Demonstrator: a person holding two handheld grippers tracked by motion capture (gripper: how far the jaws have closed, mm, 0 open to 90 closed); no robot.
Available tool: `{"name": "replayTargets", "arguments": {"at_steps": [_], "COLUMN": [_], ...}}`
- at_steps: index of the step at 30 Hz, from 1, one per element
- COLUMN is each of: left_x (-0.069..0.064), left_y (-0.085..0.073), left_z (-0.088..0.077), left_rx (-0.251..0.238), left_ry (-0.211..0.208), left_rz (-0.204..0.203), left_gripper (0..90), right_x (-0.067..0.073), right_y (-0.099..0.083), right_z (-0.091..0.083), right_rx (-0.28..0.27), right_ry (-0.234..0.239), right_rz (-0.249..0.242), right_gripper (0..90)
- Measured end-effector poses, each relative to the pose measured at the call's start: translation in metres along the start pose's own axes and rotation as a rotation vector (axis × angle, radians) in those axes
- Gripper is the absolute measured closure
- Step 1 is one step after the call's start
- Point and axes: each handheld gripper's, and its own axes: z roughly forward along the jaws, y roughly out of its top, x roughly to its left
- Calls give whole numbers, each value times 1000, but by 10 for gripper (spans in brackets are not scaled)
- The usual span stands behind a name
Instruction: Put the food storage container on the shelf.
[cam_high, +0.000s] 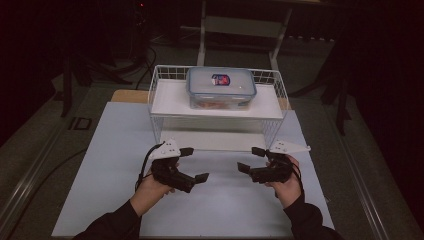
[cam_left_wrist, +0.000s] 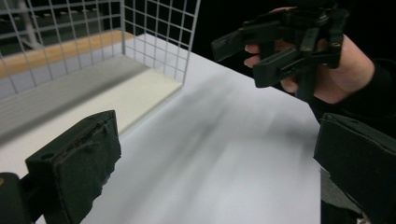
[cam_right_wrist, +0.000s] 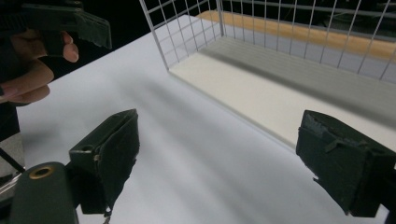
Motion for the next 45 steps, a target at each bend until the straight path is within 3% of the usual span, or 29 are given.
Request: {"name": "replayTargets", "arguments": {"at_steps": [7, 10, 15, 18, 28, 34, 45], "left_x": [2, 4, 8, 9, 12, 15, 20], "left_y": [-21, -31, -44, -49, -66, -77, -84], "left_z": [-6, -10, -20, -26, -36, -38, -36], "left_rx": [16, 39, 28, 11, 36, 49, 62], "left_ry": [-9, 9, 41, 55, 88, 91, 86], "left_rz": [-6, 6, -3, -5, -19, -29, -40], "left_gripper": [1, 1, 1, 0, 1, 1, 0], "right_x": [-2, -1, 0, -1, -4, -5, -9], "right_y": [-17, -24, -36, -43, -58, -65, -70], "right_z": [-2, -5, -11, -15, -23, -26, -24], "right_rx": [6, 11, 12, 18, 26, 39, 52], "right_ry": [6, 8, 10, 3, -18, -26, -38], "right_rz": [-5, -21, -33, -37, -14, -41, -34], "right_gripper": [131, 131, 136, 136, 133, 131, 132]}}
